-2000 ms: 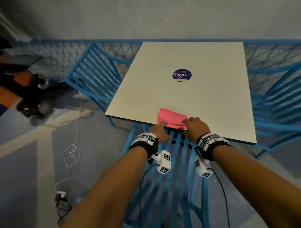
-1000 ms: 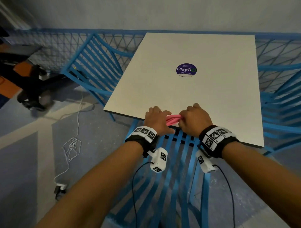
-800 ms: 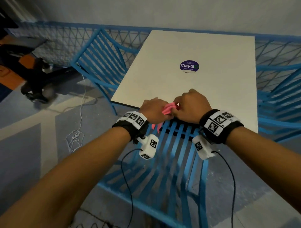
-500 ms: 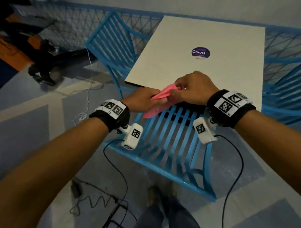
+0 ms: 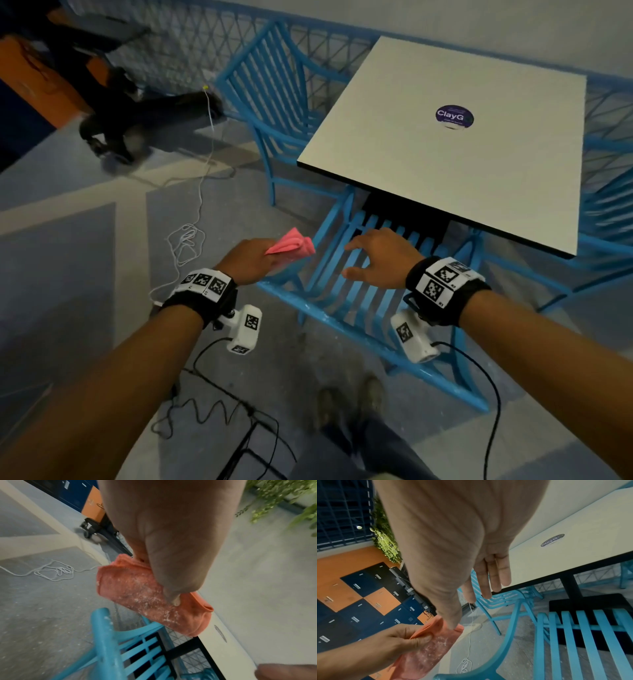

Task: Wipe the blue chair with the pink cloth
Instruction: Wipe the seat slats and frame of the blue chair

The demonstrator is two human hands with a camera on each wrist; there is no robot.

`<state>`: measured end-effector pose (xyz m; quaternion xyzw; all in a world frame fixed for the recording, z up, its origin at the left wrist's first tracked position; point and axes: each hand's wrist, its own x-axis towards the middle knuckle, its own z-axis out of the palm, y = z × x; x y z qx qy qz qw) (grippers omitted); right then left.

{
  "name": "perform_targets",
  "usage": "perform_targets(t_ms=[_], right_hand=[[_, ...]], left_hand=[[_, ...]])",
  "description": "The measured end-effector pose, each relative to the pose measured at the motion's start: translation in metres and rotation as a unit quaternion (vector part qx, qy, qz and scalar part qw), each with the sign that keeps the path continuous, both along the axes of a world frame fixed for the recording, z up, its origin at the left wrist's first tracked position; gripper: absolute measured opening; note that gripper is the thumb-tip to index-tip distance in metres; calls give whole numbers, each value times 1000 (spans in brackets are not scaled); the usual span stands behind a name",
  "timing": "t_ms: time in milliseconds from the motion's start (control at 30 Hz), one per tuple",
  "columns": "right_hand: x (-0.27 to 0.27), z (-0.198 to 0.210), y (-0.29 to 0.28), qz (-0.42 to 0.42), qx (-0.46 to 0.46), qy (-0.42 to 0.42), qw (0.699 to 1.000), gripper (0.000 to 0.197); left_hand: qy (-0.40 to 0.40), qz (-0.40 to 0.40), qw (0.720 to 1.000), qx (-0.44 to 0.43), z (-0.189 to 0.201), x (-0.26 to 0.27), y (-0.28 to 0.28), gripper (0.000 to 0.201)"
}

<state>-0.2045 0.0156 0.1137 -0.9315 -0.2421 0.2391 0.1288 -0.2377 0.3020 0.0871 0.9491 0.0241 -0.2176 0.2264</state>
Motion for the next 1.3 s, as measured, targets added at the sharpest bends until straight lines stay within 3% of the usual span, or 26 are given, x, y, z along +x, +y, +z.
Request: perform_targets(t_ms=[67,167,267,367,600,733,866,966,1066,1133,1233,1300], right_hand=[[-4,-5,5,-13,1,0,1000,64],[-10,-13,14,-28,-1,-8,1000,65],[-15,-22,26,-29,-8,-4,1000,67],[-19,-26,35,-19,-15,-2,1000,70],[-43,-40,55,59,-64,18,996,91],[-47,-42,55,62,-77,36,994,115],[-43,-29,50,25,-58,32,997,142],[-38,-14,45,21,-41,25,999,142],[-32,-9,43,11,-31,25,999,148],[-30,-13,43,9,-34,30,999,147],[-31,-20,47,7,-29,34,999,136],[-34,-27,51,7,-28,37,999,124]], left_hand=[[7,15,1000,23,-16,-3,14,30],[30,22,999,7,-41,-6,19,41],[53,-5,999,1,-62,-15,7,33],[27,-36,999,-6,-77,-32,-11,31],[4,6,999,-49,-85,-64,-65,28],[33,39,991,-121,-84,-78,-88,27],[53,94,964,-241,-73,-80,-89,21],[69,172,924,-336,-58,-77,-71,21],[-8,250,896,-366,-38,-74,-39,18],[-41,275,894,-352,-30,-74,-14,17],[-69,239,937,-246,-37,-75,19,44],[-71,235,948,-204,-51,-78,25,47]])
